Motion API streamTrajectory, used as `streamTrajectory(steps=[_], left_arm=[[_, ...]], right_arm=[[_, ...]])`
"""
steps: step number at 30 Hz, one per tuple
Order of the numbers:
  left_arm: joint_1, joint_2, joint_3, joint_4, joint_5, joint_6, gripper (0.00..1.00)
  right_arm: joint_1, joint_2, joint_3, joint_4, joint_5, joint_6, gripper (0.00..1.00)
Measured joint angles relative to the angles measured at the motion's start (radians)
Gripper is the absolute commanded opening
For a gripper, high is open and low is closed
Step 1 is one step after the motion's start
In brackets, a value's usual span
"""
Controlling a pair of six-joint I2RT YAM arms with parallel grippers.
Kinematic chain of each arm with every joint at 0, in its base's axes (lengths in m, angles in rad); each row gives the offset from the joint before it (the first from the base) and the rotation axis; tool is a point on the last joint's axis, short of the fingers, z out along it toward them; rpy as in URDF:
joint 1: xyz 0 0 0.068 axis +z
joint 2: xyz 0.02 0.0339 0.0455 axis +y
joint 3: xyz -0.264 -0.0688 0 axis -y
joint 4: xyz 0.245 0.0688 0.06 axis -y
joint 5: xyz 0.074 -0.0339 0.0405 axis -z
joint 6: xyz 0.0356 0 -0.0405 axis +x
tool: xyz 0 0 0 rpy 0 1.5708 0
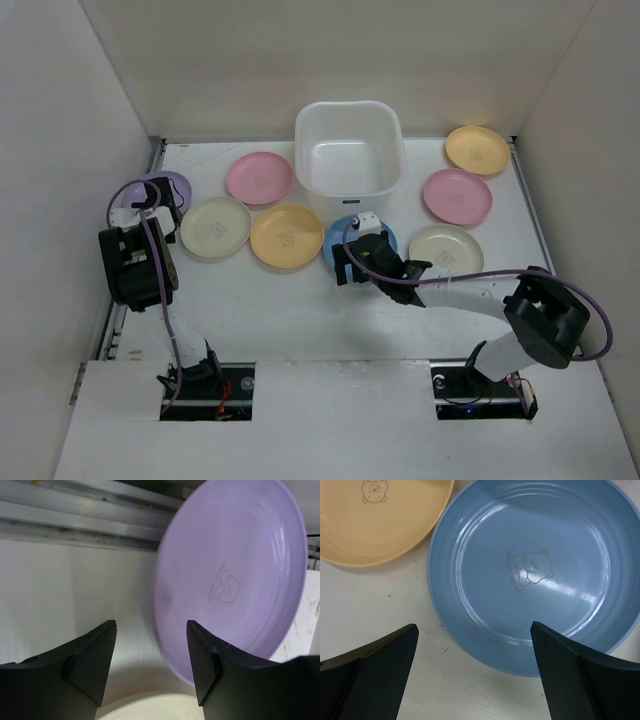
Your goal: Place the plates into the plastic bin on the countertop
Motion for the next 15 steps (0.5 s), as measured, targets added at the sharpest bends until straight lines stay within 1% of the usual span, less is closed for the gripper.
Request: streamTrajectory(steps=[3, 5, 6, 7, 9, 11, 12, 15], left_arm=[[-0.006, 0.030, 0.038, 0.000, -0.003, 0.000, 0.52], [-0.008, 0.051, 0.061, 0.000, -0.003, 0.000, 0.47], [-0.010, 0.060, 0.069, -0.001, -0.005, 0.000, 0.43], [-0.013, 0.069, 0.079, -0.003, -0.005, 0.000, 0.36], [-0.013, 0.088, 0.097, -0.012, -0.007, -0.001, 0.20], [-0.013, 0.104, 0.109, -0.024, -0.008, -0.003, 0.08], [-0.013, 0.109, 0.116, -0.027, -0.008, -0.006, 0.04], [-0.013, 0.112, 0.126, -0.031, -0.005, -0.010, 0.00]], right_arm=[[0.000, 0.011, 0.003, 0.000, -0.003, 0.000, 1.00], [0.000, 0.017, 0.006, -0.002, -0.007, 0.000, 1.00], [0.000, 0.018, 0.008, -0.003, -0.008, 0.000, 1.00], [0.000, 0.019, 0.008, -0.003, -0.011, 0.000, 1.00], [0.000, 0.020, 0.012, -0.005, -0.015, 0.000, 1.00], [0.000, 0.021, 0.016, -0.005, -0.016, 0.000, 1.00], [0.000, 0.021, 0.018, -0.005, -0.016, 0.000, 1.00], [0.000, 0.021, 0.021, -0.006, -0.018, 0.000, 1.00]])
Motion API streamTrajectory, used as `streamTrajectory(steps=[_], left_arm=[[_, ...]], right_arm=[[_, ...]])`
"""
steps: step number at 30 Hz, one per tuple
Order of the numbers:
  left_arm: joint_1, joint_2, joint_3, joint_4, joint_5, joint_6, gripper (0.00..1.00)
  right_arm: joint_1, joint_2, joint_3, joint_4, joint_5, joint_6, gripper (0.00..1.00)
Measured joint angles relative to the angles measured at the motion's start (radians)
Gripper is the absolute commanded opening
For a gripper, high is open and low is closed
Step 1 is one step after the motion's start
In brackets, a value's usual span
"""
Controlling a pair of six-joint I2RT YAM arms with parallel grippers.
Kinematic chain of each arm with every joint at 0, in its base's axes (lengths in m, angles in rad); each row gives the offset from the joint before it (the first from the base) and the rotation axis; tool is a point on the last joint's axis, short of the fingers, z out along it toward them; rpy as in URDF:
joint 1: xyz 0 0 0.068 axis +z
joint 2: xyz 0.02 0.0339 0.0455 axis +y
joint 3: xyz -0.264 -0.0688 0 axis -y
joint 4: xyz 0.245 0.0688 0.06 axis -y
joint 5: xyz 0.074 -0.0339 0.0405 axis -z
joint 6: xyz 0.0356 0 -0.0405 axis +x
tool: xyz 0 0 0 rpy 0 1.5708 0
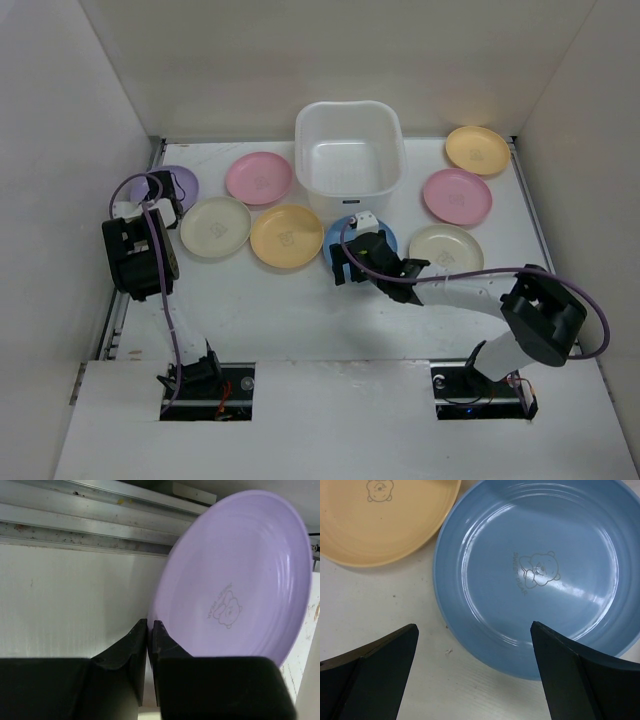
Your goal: Place the plates into the plastic bin on the countertop
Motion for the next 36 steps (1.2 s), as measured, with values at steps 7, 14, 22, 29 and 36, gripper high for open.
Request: streamTrajectory(steps=[7, 14, 22, 29, 36], left_arm=[[-0.016, -0.029, 0.001, -0.017, -0.002, 0.039, 0.00], [-0.102, -0.172, 0.040, -0.023, -0.006, 0.198, 0.01], [-0.279, -0.323, 0.137, 0.094, 0.116, 0.396, 0.04], [-0.480, -0.309, 0.267, 0.111, 0.303, 0.595, 0.05], [-0.634, -0.182, 0.422, 0.060, 0.390, 0.776, 0.06]], right_arm=[[0.000, -0.002, 0.000, 0.000, 0.000, 0.001, 1.00], [-0.024, -0.076, -0.005, -0.005, -0.006, 0.019, 1.00], [-0.212, -0.223, -0.032, -0.049, 0.000, 0.048, 1.00], [-0.311, -0.329, -0.083, -0.089, 0.035, 0.065, 1.00], [-0.390, -0.401, -0.111, -0.106, 0.056, 0.072, 1.00]])
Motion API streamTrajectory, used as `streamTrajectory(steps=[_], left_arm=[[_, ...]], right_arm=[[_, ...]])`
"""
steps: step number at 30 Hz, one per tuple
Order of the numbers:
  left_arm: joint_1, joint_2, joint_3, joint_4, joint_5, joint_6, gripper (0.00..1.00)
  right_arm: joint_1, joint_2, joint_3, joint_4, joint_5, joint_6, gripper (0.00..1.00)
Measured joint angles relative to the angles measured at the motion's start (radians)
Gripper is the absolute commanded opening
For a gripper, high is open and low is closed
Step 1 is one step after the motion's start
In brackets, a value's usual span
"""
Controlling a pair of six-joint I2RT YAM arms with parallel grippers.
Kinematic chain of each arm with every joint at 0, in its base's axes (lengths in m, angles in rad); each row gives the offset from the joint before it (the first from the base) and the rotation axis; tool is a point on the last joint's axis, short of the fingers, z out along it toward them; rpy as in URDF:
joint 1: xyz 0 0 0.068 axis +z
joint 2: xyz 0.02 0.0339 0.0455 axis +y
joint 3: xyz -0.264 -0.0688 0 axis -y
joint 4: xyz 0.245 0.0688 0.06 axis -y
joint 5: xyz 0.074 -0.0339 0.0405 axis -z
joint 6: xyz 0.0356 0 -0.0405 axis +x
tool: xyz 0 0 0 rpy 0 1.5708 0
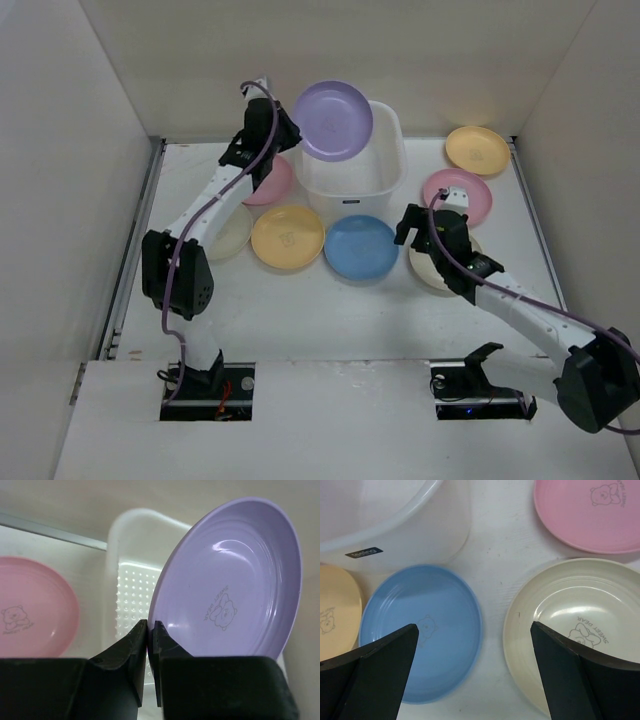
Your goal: Place the plates into the plastic bin on the countertop
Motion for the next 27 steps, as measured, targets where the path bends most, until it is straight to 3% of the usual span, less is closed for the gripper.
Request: streamTrajectory(steps=[8, 18, 27], left_arm=[[-0.072, 0.210, 0.160, -0.098, -0.022, 0.148, 0.07], [-0.098, 0.408, 0.333, -0.142, -0.037, 0.218, 0.09], [-0.100, 0.560, 0.433, -0.142, -0.040, 0.278, 0.14]], right_arm=[[-0.001, -0.050, -0.026, -0.001, 0.000, 0.000, 1.00], [-0.026, -0.051, -0.043, 0.000, 0.012, 0.003, 1.00], [-0.172, 0.003, -0.027, -0.014, 0.062, 0.064, 1.00]])
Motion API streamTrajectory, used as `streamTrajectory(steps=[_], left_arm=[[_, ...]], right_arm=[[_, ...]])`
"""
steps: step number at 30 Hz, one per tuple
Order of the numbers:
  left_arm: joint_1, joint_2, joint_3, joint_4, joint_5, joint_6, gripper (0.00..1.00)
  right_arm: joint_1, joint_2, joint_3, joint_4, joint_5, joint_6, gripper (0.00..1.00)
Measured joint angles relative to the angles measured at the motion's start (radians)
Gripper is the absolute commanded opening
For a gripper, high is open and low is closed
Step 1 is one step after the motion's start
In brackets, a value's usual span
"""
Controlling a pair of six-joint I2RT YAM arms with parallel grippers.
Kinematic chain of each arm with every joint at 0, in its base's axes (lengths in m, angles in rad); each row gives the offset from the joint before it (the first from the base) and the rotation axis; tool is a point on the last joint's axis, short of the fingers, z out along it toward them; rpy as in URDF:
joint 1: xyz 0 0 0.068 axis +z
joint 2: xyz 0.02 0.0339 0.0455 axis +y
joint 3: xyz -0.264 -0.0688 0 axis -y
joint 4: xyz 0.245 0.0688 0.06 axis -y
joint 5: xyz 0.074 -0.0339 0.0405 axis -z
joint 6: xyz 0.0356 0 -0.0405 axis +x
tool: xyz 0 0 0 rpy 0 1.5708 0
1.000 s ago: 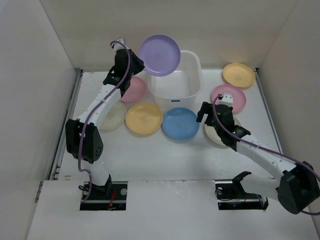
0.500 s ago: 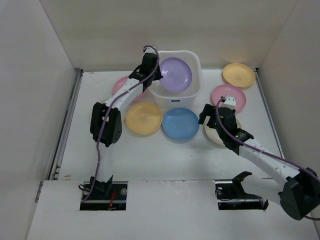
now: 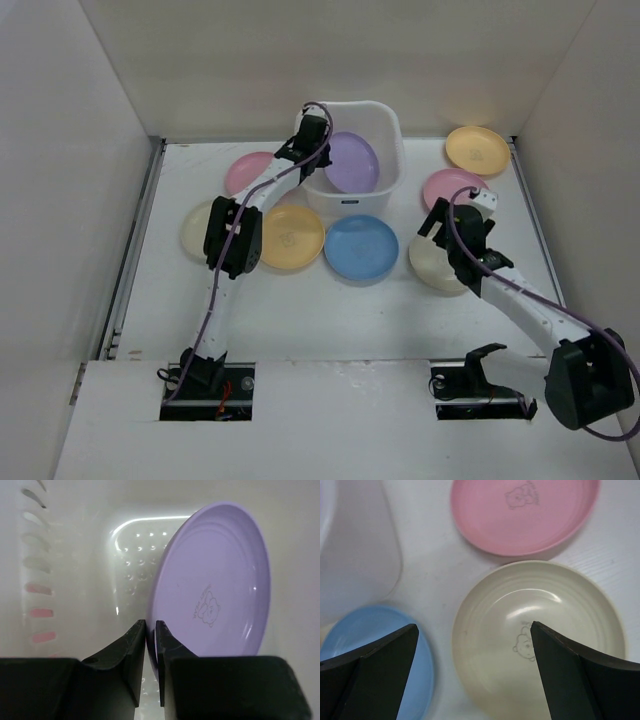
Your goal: Place the plates into the plastic bin on the countertop
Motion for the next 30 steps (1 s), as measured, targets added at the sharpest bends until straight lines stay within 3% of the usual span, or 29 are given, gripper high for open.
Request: streamTrajectory(steps=[3, 8, 9, 10, 14, 17, 25, 30], left_arm=[[-0.006, 0.025, 0.004, -0.003, -0.001, 0.032, 0.30], [-0.014, 0.027, 0.003, 0.007, 0.001, 0.075, 0.79], [-0.018, 0.021, 0.001, 0.011, -0.001, 0.082, 0.94], [-0.021, 0.013, -0.006, 0.018, 0.003, 0.085, 1.00], [-0.036, -0.081, -0.068, 0.023, -0.008, 0.100, 1.00], [-0.051, -0.234, -0.151, 0.039, -0.034, 0.109, 1.00], [-0.132, -0.853, -0.497, 0.190, -0.132, 0.117, 1.00], [-0.131, -1.099, -0.785, 0.256, -0.214, 0.103, 1.00]], right_arm=[[-0.060, 0.056, 0.022, -0.028, 0.003, 0.028, 1.00], [-0.120, 0.108, 0.027, -0.084, -0.002, 0.074, 0.98], [-0.127, 0.110, 0.026, -0.095, -0.002, 0.085, 0.96], [-0.134, 0.111, 0.026, -0.109, -0.002, 0.096, 0.95], [-0.154, 0.110, 0.023, -0.171, 0.013, 0.140, 0.93], [-0.159, 0.092, 0.014, -0.240, 0.048, 0.174, 0.93], [-0.248, 0.020, -0.014, -0.374, 0.065, 0.264, 0.88], [-0.298, 0.040, -0.053, -0.379, 0.023, 0.297, 0.77]])
